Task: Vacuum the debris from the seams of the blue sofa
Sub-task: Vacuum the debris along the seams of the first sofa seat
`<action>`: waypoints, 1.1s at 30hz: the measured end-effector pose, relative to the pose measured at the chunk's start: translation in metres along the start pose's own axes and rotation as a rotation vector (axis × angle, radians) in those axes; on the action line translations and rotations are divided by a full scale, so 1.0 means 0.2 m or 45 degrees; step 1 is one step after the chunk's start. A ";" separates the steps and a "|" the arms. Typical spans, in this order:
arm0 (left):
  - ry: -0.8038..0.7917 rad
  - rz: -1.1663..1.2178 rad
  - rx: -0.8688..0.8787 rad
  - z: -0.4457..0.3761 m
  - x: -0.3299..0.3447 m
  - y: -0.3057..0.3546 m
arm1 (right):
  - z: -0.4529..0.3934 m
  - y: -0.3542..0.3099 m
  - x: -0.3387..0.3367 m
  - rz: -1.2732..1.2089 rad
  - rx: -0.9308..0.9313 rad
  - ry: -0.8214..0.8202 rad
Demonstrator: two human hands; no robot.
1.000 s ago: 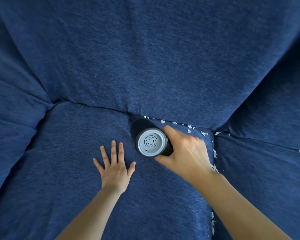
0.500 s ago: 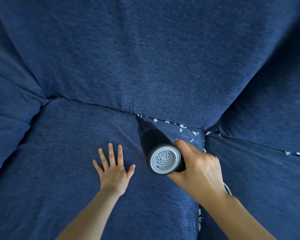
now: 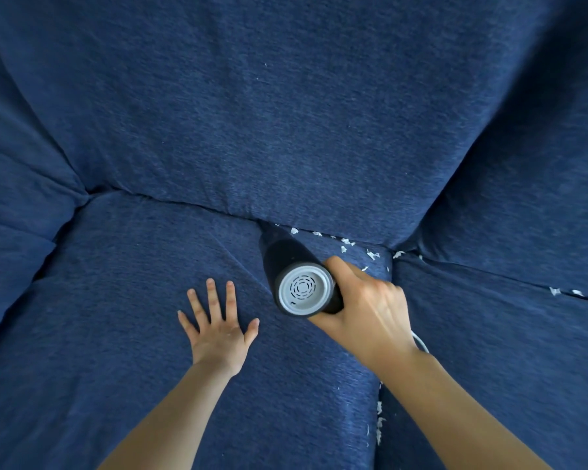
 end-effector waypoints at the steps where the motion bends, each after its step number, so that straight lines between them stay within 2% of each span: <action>1: -0.007 -0.004 -0.006 0.00 0.00 0.00 | 0.00 0.01 0.00 0.004 -0.005 0.003; 7: -0.031 0.027 -0.019 0.04 0.01 0.04 | 0.07 0.11 -0.10 -0.023 0.023 0.043; 15: -0.066 0.071 -0.023 0.13 0.07 0.17 | 0.10 0.17 -0.15 -0.013 -0.002 0.006; 26: -0.071 0.096 -0.007 0.14 0.06 0.20 | 0.19 0.28 -0.21 0.003 0.101 -0.044; 28: -0.067 0.095 0.031 0.14 0.06 0.22 | 0.22 0.30 -0.23 -0.039 0.203 -0.089; 31: -0.049 0.087 0.129 0.14 0.05 0.27 | 0.25 0.34 -0.24 -0.285 0.603 -0.202; 33: -0.048 0.103 0.172 0.14 0.05 0.31 | 0.26 0.36 -0.23 -0.472 0.836 -0.164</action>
Point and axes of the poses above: each hand's wrist, its own z-axis away from the middle knuckle, its own x-axis out of the palm, y = z × x, the point moved 4 cm from there along -z, towards the middle knuckle, and after that the axes turned 5 degrees about z, right-handed, at the moved point
